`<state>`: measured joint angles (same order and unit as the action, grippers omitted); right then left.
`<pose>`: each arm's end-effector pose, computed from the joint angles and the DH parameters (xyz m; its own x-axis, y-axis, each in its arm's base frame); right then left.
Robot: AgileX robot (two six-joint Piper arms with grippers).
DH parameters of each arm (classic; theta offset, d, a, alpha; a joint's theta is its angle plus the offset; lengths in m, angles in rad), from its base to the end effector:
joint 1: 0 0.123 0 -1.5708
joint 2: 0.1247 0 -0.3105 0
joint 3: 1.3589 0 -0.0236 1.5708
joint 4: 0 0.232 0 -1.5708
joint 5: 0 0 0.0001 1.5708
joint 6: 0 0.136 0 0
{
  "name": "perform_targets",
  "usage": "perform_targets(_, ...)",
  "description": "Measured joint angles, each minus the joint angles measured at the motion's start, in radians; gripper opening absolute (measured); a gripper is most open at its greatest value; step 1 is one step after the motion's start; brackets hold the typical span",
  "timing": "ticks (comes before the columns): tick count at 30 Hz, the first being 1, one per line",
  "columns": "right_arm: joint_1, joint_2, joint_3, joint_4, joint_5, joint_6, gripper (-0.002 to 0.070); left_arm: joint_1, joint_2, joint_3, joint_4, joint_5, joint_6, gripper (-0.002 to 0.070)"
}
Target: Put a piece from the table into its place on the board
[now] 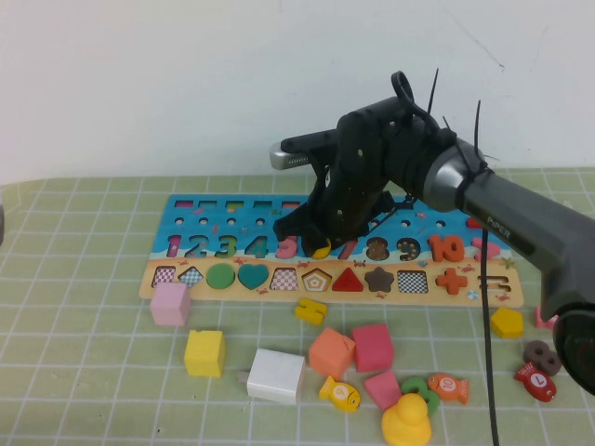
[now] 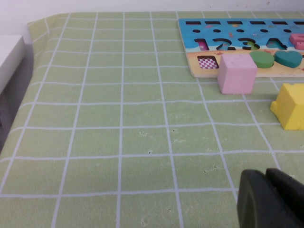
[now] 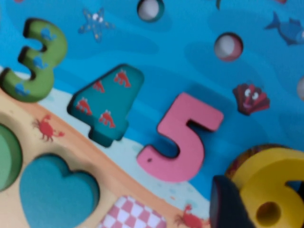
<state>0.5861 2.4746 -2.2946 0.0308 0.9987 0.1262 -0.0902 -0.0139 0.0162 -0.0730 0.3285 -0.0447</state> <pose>0.4661 0.3137 0.1646 -0.8118 -0.3681 -0.4534 -0.4519 0.8877 0.0884 0.0520 -0.0079 0.1677 -0.2507 -0.0913 -0.9637 0.0849 0.9896 -0.1159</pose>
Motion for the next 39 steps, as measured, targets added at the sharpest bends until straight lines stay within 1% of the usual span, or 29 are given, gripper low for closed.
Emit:
perform_targets(4, 0.0, 0.002, 0.0, 0.004, -0.022, 0.0, 0.0283, 0.0, 0.0, 0.0, 0.0, 0.0, 0.0, -0.0002)
perform_targets(13, 0.0, 0.002, -0.001, 0.007, -0.005, 0.0, 0.029, 0.0, 0.0, 0.0, 0.0, 0.0, 0.0, -0.0002)
perform_targets(15, 0.0, 0.002, -0.002, 0.007, 0.002, 0.0, 0.0316, 0.0, 0.0, 0.0, 0.0, 0.0, 0.0, -0.0002)
perform_targets(18, 0.0, 0.002, -0.003, 0.012, 0.008, 0.0, 0.0388, 0.0, 0.0, 0.0, 0.0, 0.0, 0.0, -0.0002)
perform_targets(20, 0.002, 0.002, -0.007, 0.016, 0.012, 0.0, 0.0422, 0.0, 0.0, 0.0, 0.0, 0.0, 0.0, -0.0002)
perform_targets(24, 0.002, 0.004, -0.047, 0.016, 0.052, 0.0, 0.0442, 0.0, 0.0, 0.0, 0.0, 0.0, 0.0, -0.0002)
perform_targets(27, 0.002, 0.005, -0.127, 0.013, 0.1, 0.0, 0.0434, 0.0, 0.0, 0.0, 0.0, 0.0, 0.0, -0.0002)
perform_targets(29, 0.002, 0.005, -0.206, -0.009, 0.159, -0.005, 0.039, 0.0, 0.0, 0.0, 0.0, 0.0, 0.0, -0.0002)
perform_targets(30, 0.002, 0.005, -0.248, -0.019, 0.191, -0.02, 0.0353, 0.0, 0.0, 0.0, 0.0, 0.0, 0.0, -0.0002)
perform_targets(33, 0.0, 0.0, -0.349, -0.038, 0.231, -0.054, 0.0218, 0.0, 0.0, 0.0, 0.0, 0.0, 0.0, -0.0002)
perform_targets(35, -0.006, -0.028, -0.379, -0.038, 0.24, -0.066, 0.0113, 0.0, 0.0, 0.0, 0.0, 0.0, 0.0, -0.0002)
perform_targets(37, -0.016, -0.069, -0.387, -0.038, 0.24, -0.073, 0.0051, 0.0, 0.0, 0.0, 0.0, 0.0, 0.0, -0.0002)
perform_targets(39, -0.026, -0.117, -0.389, -0.038, 0.24, -0.081, 0.002, 0.0, 0.0, 0.0, 0.0, 0.0, 0.0, -0.0002)
